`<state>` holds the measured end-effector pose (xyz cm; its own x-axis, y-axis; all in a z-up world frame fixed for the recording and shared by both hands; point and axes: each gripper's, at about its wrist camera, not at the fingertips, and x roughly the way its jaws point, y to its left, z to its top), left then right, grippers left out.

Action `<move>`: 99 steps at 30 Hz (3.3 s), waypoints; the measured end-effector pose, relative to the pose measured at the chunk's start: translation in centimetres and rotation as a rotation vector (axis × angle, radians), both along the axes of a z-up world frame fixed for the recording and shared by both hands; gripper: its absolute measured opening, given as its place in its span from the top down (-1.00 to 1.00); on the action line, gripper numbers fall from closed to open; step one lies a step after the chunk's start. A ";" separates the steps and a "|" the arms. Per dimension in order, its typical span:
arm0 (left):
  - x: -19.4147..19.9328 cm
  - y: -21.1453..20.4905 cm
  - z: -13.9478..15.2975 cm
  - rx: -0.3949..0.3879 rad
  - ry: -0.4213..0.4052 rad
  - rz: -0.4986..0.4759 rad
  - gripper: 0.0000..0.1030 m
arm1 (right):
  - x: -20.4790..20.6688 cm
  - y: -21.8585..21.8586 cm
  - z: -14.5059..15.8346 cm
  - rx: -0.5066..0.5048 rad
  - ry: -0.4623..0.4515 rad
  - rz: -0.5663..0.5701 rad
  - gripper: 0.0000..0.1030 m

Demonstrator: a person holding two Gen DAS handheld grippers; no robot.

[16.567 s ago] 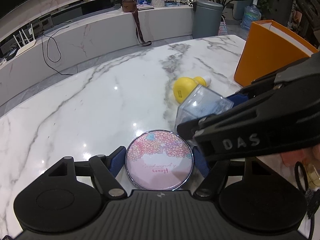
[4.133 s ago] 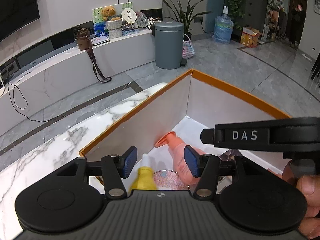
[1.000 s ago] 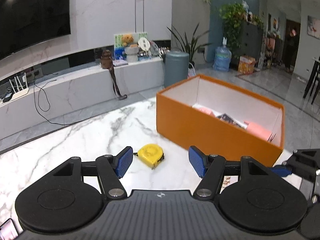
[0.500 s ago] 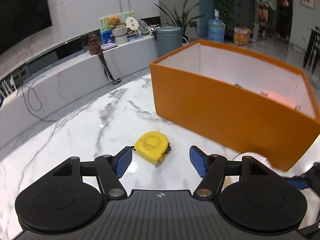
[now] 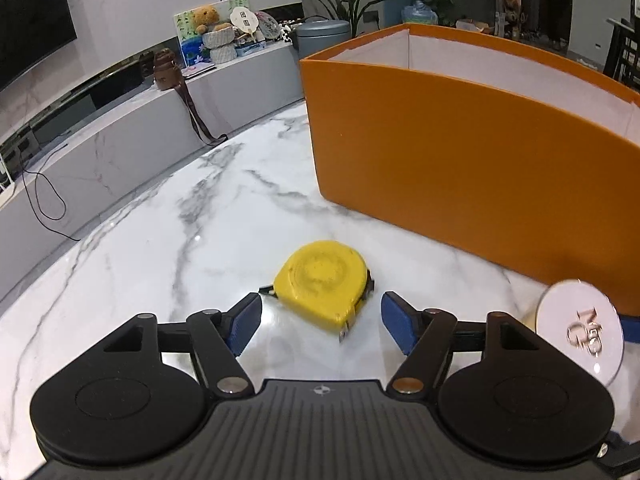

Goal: Organize rigid objects
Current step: 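Grasp the yellow tape measure with the left tool while the right tool grasps the white compact tin, then carry the tape measure and compact tin over the orange box with both tools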

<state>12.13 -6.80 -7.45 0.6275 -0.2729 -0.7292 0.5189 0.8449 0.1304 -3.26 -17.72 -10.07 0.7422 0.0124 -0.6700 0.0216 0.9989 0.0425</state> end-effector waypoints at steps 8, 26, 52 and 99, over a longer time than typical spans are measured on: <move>2.2 -0.7 -1.1 0.006 0.008 -0.014 -0.71 | 0.6 -0.5 -0.2 0.033 -0.009 -0.031 -0.63; 2.6 -1.5 -0.7 -0.003 0.078 -0.037 -0.36 | 0.5 -0.3 0.1 0.048 -0.014 0.030 -0.47; 0.5 0.5 7.5 -0.078 -0.040 0.060 -0.36 | 1.2 0.1 1.9 0.076 -0.047 0.075 -0.46; -1.7 -6.8 14.3 -0.284 -0.192 0.032 -0.35 | 9.0 -11.9 17.1 0.030 -0.134 -0.002 -0.46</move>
